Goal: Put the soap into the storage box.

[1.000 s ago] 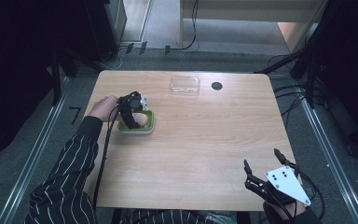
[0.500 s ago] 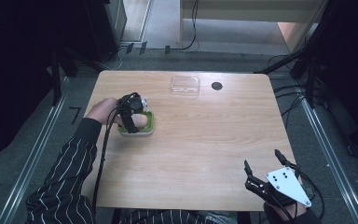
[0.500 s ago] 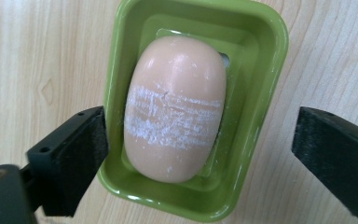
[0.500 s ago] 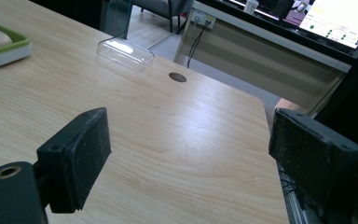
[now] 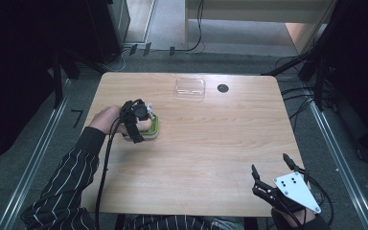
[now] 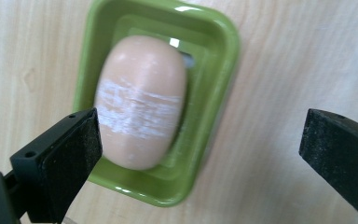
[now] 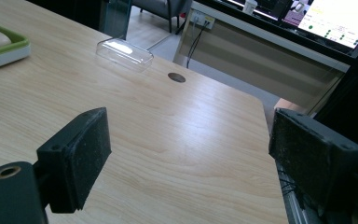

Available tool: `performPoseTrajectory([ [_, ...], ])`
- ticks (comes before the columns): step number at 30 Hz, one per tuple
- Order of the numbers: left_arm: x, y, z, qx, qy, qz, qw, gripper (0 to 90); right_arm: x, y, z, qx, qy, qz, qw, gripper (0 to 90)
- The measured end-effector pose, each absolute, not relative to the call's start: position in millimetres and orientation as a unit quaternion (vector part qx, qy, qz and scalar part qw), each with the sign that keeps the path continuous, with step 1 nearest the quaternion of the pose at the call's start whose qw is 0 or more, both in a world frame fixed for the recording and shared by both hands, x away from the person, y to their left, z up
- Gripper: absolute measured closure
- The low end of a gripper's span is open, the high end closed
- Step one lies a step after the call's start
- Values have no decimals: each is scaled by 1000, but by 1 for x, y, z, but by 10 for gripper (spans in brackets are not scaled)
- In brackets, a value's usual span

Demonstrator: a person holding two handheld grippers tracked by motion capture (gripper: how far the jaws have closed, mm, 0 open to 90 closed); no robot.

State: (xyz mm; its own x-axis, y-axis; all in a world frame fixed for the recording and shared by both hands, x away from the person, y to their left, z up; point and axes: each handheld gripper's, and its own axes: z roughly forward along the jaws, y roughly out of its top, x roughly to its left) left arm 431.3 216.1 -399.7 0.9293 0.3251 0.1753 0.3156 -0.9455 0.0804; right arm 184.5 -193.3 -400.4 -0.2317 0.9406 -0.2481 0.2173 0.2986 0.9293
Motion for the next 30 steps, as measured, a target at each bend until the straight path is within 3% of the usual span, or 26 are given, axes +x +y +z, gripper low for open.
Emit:
performPoseTrajectory([
  [13,399,216,-399,970,227,88,24,0,183,-194,-400,431,671,404,448,135],
  [30,361,212,-412,974,220,48,8,0,182,-195,-400,431,670,405,448,134],
])
